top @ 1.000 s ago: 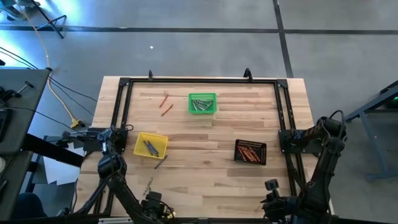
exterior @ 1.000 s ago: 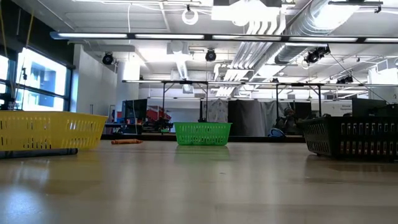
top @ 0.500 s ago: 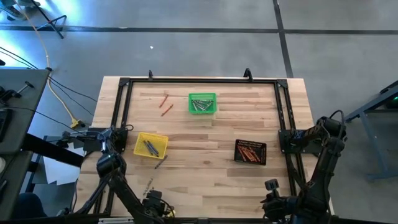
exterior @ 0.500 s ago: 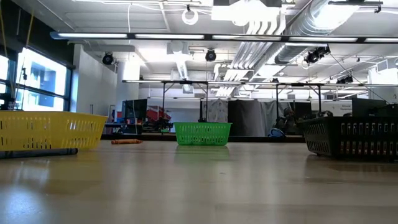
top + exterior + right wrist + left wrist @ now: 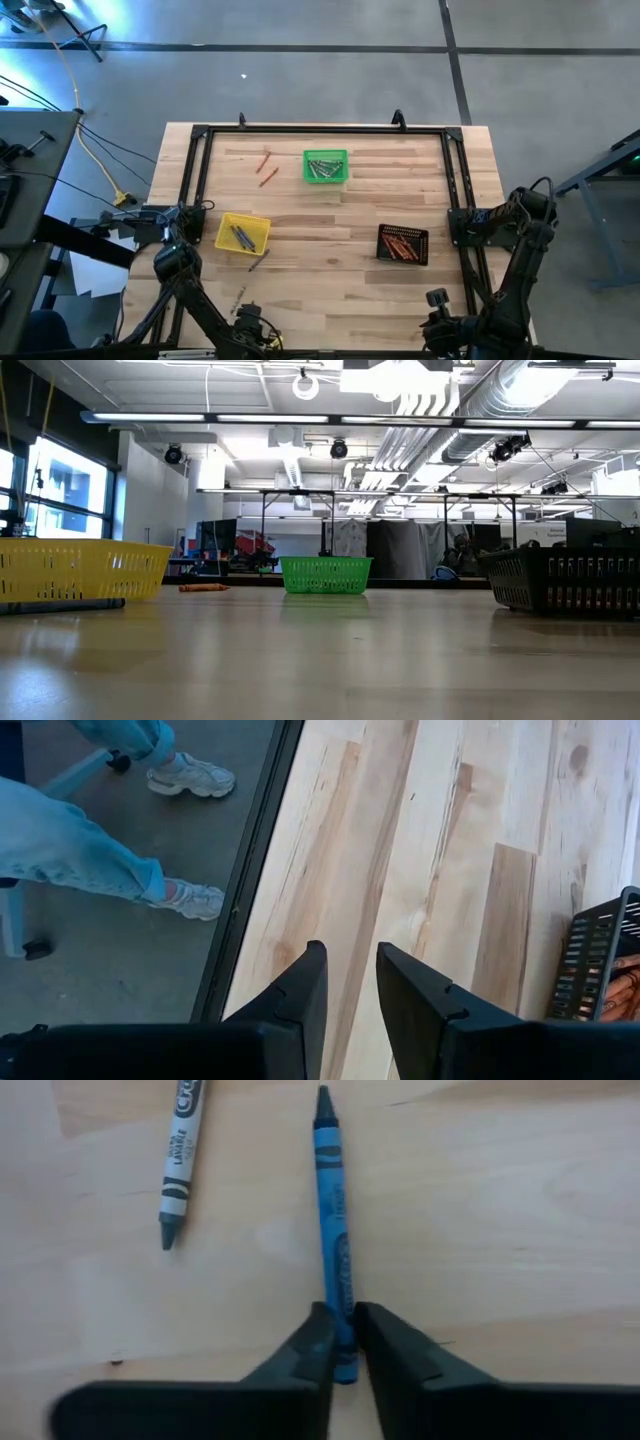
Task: Sort crayons
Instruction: Put the blue crayon into the yellow basket
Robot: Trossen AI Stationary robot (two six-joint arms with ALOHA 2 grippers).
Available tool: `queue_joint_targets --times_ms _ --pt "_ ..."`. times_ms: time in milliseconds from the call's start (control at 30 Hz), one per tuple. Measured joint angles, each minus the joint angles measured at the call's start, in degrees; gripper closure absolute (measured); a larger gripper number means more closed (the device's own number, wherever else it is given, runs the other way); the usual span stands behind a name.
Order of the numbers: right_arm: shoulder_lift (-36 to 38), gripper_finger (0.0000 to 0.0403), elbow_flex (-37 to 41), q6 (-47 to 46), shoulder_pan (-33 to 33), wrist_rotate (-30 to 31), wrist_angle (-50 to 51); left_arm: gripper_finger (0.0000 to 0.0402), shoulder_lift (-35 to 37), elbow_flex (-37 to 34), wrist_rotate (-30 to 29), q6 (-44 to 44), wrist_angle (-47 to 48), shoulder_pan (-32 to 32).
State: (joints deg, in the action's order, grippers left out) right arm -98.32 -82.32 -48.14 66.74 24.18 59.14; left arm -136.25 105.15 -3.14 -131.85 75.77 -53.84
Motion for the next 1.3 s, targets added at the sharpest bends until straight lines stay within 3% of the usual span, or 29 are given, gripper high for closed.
queue_joint_targets --times_ms 100,433,633,1000,1300 --pt "0.0 0.032 0.0 0.0 0.0 0.0 0.0 0.0394 0.9 -0.2 0.3 0.4 0.0 0.0" --pt "0.0 0.032 0.0 0.0 0.0 0.0 0.0 0.0399 4.4 -0.5 -3.9 7.7 -7.8 1.8" --pt "0.0 0.032 0.0 -2.3 0.0 0.0 0.0 0.0401 4.7 -0.4 -8.0 17.3 -13.8 4.6" --pt "0.0 0.032 0.0 -6.0 0.0 0.0 0.0 0.0401 5.9 -0.3 -18.0 35.6 -13.6 13.0" --pt "0.0 0.032 0.0 -11.8 -0.7 -0.2 0.9 0.0401 11.7 -0.2 -28.8 53.6 -15.8 19.7"
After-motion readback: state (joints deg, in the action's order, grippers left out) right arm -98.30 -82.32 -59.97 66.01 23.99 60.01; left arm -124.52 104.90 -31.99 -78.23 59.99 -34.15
